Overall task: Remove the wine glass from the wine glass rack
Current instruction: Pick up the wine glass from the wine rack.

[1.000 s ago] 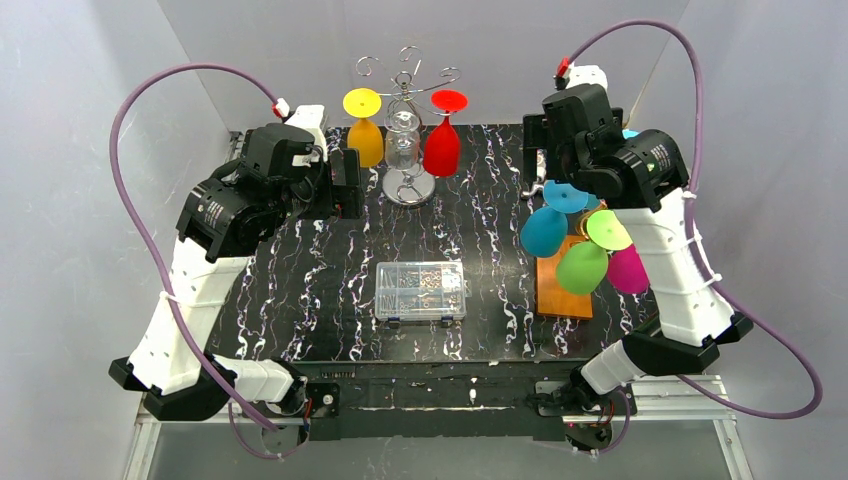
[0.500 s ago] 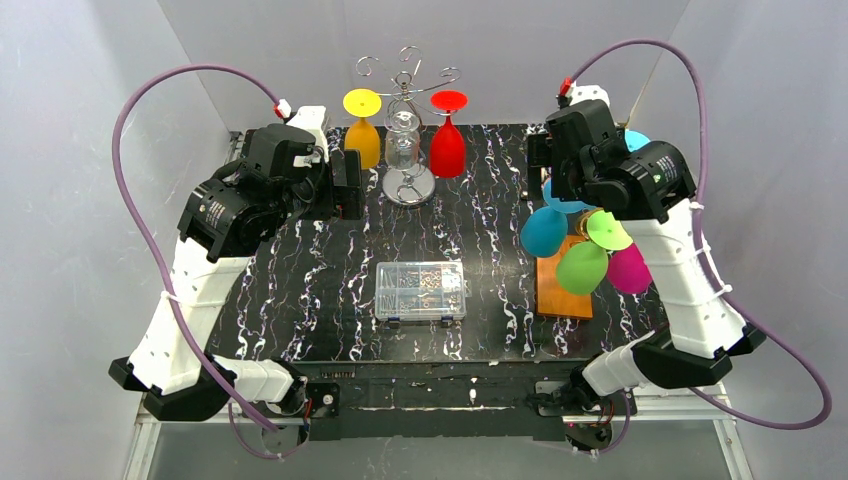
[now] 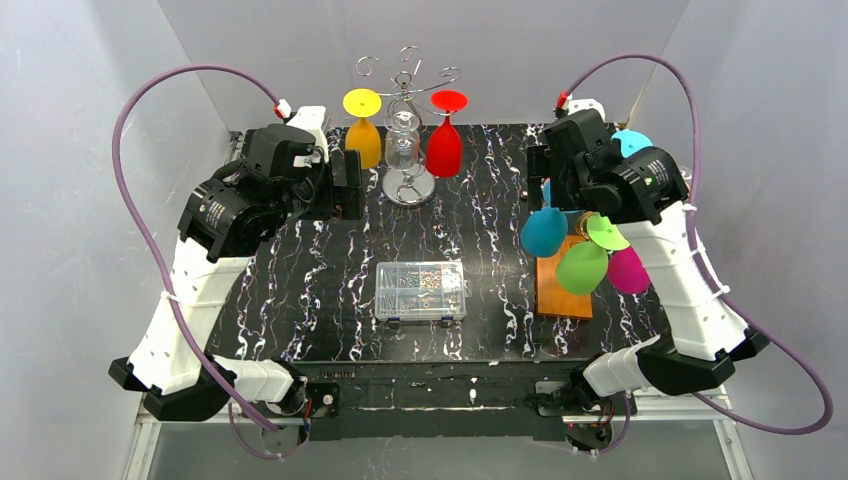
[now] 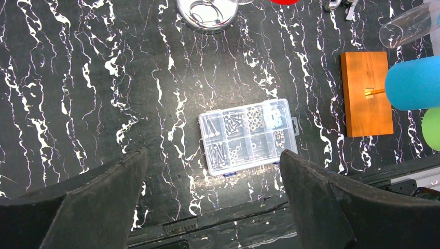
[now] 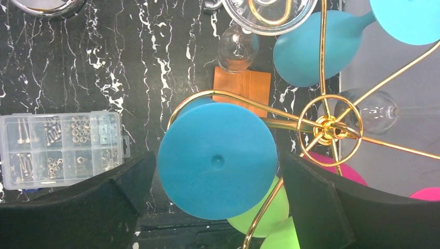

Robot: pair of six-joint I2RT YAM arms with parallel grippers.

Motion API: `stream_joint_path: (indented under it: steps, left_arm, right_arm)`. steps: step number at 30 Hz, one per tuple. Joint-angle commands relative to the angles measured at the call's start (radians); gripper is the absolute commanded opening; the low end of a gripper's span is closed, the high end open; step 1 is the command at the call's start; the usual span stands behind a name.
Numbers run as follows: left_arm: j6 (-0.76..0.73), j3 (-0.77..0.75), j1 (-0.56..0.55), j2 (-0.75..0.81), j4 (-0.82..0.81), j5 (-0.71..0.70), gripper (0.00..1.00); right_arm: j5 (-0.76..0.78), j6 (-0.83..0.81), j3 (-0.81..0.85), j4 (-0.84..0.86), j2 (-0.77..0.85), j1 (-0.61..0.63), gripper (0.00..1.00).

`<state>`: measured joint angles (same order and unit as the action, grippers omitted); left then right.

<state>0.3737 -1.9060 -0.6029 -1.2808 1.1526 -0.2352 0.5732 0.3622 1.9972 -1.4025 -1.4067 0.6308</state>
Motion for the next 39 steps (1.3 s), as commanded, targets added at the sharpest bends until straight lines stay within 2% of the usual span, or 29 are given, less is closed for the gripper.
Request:
stream_joint_path:
  steps: [1,4,10,18,25,39]
  left_arm:
    - [-0.010,-0.004,0.005,0.020,0.011,-0.014,0.99]
    - [-0.007,-0.004,0.005,0.021,0.013,-0.018,0.99]
    - [-0.003,-0.005,0.004,0.020,0.016,-0.025,0.99]
    - [-0.002,-0.014,0.005,0.017,0.024,-0.035,0.99]
    - [-0.001,-0.023,0.005,0.016,0.025,-0.042,0.99]
    - [-0.001,-0.018,0.005,0.015,0.025,-0.054,0.99]
  right_arm:
    - [-0.010,0.012,-0.014,0.048,0.043,-0.011,1.00]
    - [-0.010,0.014,-0.015,0.050,0.050,-0.014,0.98]
    - [-0.016,0.015,-0.014,0.059,0.052,-0.019,0.78]
    - [-0.026,0.014,0.026,0.058,0.040,-0.022,0.61]
    - [-0.042,0.011,0.105,0.047,0.003,-0.022,0.55]
    - [-0.050,-0.009,0.134,0.093,-0.056,-0.023,0.54]
